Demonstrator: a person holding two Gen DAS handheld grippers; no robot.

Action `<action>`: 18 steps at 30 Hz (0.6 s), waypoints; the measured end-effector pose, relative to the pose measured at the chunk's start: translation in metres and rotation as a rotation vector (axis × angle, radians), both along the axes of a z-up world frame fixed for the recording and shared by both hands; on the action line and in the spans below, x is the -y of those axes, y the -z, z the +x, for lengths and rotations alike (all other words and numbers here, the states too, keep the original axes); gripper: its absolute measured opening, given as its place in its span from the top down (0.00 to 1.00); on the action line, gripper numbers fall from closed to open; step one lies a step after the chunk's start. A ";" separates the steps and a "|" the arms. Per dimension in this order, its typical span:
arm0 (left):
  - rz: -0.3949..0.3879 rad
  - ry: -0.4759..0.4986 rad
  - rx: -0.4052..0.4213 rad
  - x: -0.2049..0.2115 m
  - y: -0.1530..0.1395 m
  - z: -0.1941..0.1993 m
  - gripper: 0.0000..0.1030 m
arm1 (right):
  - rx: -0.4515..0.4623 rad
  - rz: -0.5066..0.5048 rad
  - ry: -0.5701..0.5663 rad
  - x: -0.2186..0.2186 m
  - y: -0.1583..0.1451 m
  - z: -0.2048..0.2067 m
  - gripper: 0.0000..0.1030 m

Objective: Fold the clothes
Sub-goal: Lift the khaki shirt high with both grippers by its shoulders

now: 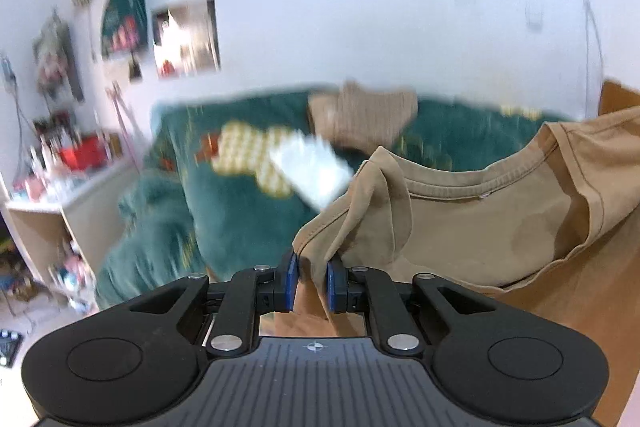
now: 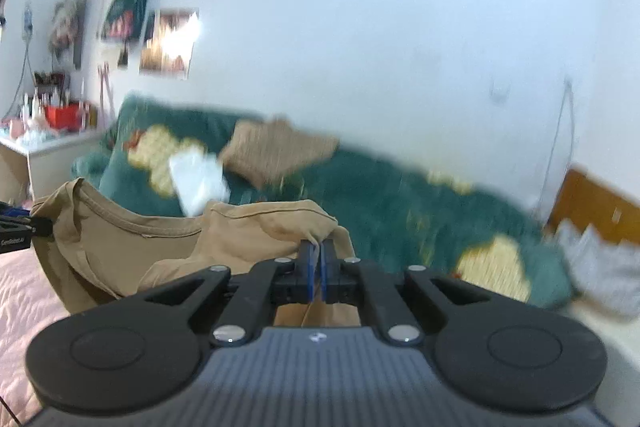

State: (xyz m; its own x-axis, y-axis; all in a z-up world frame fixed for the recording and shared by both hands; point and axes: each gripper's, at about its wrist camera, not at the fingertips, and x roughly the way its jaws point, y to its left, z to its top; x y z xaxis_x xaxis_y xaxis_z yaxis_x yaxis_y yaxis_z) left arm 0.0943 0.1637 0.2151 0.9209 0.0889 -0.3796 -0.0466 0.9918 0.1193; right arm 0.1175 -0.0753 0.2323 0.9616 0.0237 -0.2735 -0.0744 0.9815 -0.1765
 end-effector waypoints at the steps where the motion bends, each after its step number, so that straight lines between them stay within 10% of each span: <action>1: -0.003 -0.001 0.027 0.003 -0.014 -0.005 0.85 | 0.037 -0.013 -0.002 0.002 -0.015 -0.006 0.96; 18: 0.095 0.030 0.383 0.069 -0.222 -0.171 0.85 | 0.408 0.001 -0.051 0.062 -0.179 -0.160 0.96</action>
State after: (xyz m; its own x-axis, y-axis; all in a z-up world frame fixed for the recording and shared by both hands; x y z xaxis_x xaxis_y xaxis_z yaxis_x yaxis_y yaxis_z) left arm -0.0763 0.0943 0.4372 0.9969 0.0783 0.0011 -0.0771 0.9787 0.1905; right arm -0.0420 -0.1373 0.4114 0.9887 0.0739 0.1306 -0.0467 0.9786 -0.2003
